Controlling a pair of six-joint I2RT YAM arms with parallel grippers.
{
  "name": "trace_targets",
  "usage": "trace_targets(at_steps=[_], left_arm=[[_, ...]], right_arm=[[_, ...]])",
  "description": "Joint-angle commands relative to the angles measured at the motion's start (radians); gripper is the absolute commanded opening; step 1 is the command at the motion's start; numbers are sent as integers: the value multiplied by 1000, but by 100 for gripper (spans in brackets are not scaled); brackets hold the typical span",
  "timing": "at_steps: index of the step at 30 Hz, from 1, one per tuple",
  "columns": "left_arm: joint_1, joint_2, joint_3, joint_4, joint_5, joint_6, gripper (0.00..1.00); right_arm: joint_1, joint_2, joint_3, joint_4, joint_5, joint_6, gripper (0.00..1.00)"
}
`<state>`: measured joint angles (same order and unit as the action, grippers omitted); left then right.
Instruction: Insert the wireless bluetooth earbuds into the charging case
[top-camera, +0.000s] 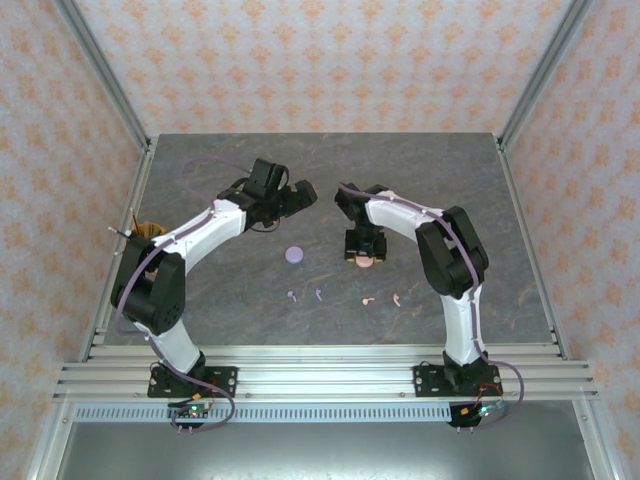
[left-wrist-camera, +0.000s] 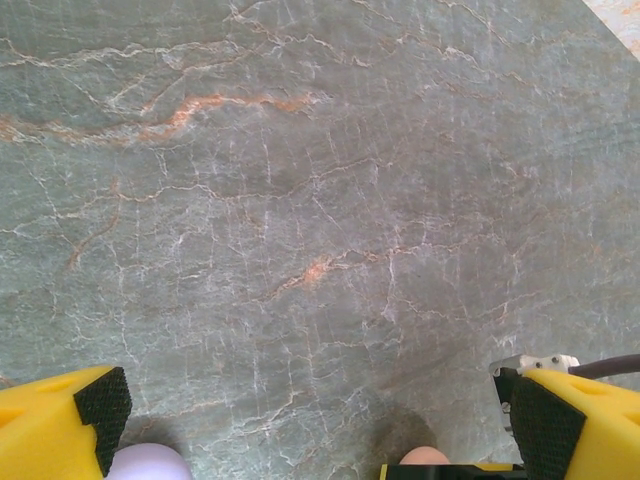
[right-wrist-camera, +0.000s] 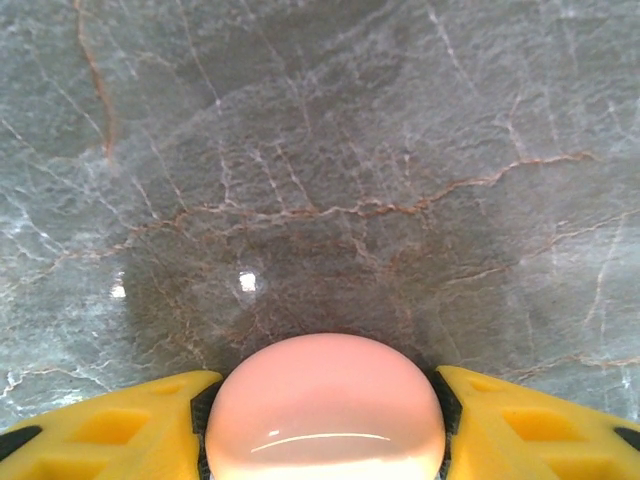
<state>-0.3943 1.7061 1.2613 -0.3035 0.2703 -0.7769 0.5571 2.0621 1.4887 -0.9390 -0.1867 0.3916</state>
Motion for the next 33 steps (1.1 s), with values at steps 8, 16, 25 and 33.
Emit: trace_targets(at_steps=[8, 16, 25, 33], left_arm=[[-24, -33, -6, -23, -19, -9, 100], [-62, -38, -18, 24, -11, -48, 100], [-87, -24, -104, 176, 15, -74, 100], [-94, -28, -204, 360, 85, -78, 100]], right_arm=[[-8, -38, -79, 41, 71, 51, 48], [-25, -120, -125, 118, 70, 151, 48], [-101, -161, -127, 157, 23, 246, 48], [-192, -155, -113, 182, -77, 345, 48]])
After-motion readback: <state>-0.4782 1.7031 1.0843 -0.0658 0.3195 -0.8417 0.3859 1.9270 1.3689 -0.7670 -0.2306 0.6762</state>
